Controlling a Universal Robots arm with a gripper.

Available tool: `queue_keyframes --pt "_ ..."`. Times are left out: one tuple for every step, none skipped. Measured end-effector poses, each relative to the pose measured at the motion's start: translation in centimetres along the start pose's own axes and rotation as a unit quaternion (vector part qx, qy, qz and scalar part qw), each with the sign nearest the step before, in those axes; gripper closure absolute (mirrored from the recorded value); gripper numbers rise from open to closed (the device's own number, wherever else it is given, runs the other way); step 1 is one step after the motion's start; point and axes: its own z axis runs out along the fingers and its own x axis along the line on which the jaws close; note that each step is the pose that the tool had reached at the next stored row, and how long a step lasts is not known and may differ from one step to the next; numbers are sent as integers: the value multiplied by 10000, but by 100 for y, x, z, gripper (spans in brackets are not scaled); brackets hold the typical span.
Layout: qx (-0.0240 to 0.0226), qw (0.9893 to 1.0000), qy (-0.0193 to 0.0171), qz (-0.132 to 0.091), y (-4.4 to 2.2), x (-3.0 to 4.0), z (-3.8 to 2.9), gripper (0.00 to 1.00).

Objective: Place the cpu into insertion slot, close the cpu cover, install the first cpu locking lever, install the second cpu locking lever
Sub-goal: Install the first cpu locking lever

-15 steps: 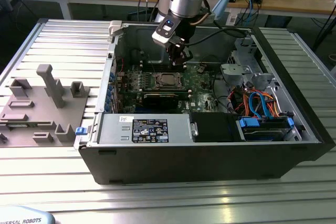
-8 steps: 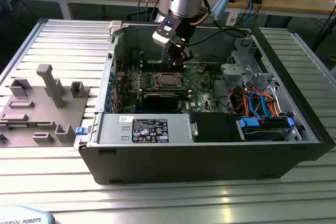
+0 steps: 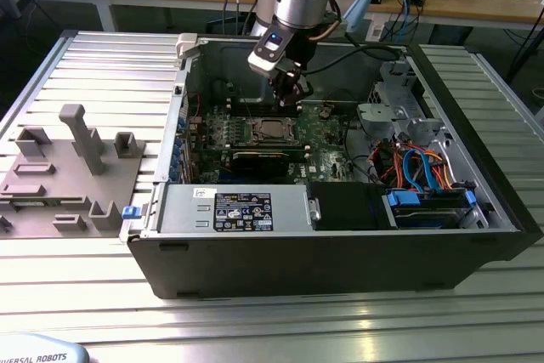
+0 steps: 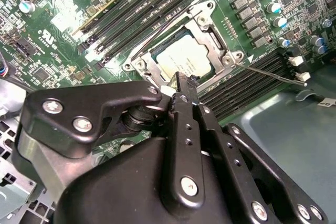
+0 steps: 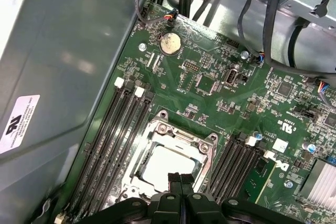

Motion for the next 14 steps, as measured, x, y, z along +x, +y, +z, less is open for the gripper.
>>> queue_keyframes --pt "0 10000 -1 -17 0 0 0 89" --pt "0 10000 -2 -32 0 0 0 89" --pt "0 10000 -4 -54 0 0 0 89" --pt "-1 10000 -5 -71 0 0 0 89" --pt "-1 10000 -6 -84 0 0 0 89" --pt "-1 10000 -6 -94 0 0 0 89" --pt "-1 9999 -8 -118 0 0 0 89" --pt "-1 9999 -9 -131 0 0 0 89" --pt "-1 9999 -10 -142 0 0 0 89" --pt "-2 9998 -14 -208 0 0 0 89" --pt "-2 9996 -18 -265 0 0 0 89" --pt "-3 9995 -21 -306 0 0 0 89" --pt "-3 9994 -23 -336 0 0 0 89" --pt "-3 9993 -25 -366 0 0 0 89"
